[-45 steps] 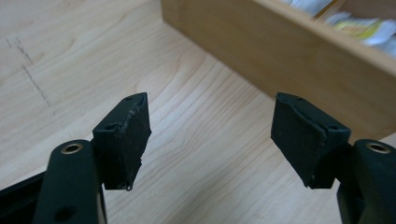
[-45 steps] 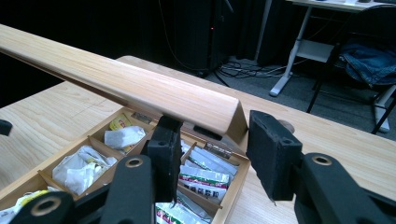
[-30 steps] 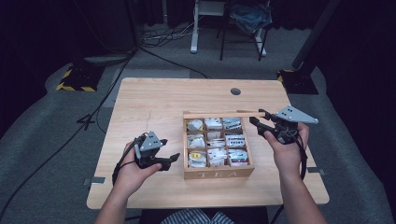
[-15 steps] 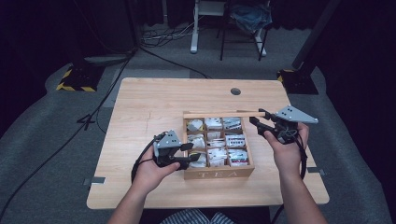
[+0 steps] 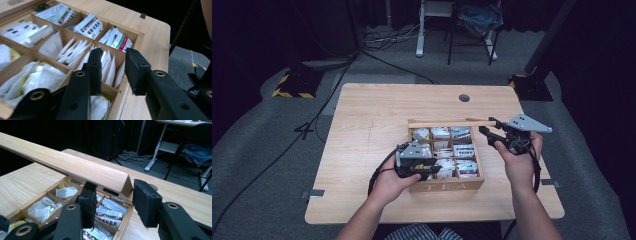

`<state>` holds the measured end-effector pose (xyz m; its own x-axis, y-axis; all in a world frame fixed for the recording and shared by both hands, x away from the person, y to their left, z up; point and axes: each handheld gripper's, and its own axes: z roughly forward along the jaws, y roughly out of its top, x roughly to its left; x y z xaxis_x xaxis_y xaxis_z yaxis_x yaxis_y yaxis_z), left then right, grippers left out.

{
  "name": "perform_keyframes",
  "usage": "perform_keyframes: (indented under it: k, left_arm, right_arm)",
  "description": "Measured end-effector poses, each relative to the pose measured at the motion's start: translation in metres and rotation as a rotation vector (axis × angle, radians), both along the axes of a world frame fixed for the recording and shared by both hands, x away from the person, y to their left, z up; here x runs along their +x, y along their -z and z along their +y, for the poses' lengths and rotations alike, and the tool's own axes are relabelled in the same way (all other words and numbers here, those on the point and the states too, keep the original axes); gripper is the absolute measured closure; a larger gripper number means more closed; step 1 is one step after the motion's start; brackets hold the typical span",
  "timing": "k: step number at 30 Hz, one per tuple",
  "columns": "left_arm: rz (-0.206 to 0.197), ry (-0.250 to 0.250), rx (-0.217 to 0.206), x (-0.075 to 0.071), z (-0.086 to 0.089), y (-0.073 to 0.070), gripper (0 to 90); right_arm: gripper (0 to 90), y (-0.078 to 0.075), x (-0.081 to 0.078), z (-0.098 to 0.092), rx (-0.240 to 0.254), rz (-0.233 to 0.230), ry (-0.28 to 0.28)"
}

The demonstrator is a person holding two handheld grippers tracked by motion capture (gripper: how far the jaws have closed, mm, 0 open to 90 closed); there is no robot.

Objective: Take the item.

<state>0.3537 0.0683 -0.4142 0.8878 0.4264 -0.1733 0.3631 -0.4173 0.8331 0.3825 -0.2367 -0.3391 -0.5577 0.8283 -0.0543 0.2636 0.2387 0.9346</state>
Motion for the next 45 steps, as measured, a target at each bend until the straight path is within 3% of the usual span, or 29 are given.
perform_keyframes:
  k: [9,17,37,45]
  left_arm:
    - [0.011,0.016,0.048,0.01,-0.019,0.009,73.4]
    - [0.037,0.037,0.066,0.015,-0.03,0.018,75.1]
    - [0.085,0.081,0.111,0.018,-0.04,0.026,82.8]
    - [0.123,0.092,0.135,0.023,-0.045,0.032,83.8]
  right_arm:
    - [55.3,0.0,0.0,0.0,-0.002,-0.001,0.0]
    - [55.3,0.0,0.0,0.0,-0.003,-0.002,-0.002]
    - [55.3,0.0,0.0,0.0,-0.005,-0.002,0.0]
    - [55.2,0.001,0.0,0.0,-0.005,0.0,-0.002]
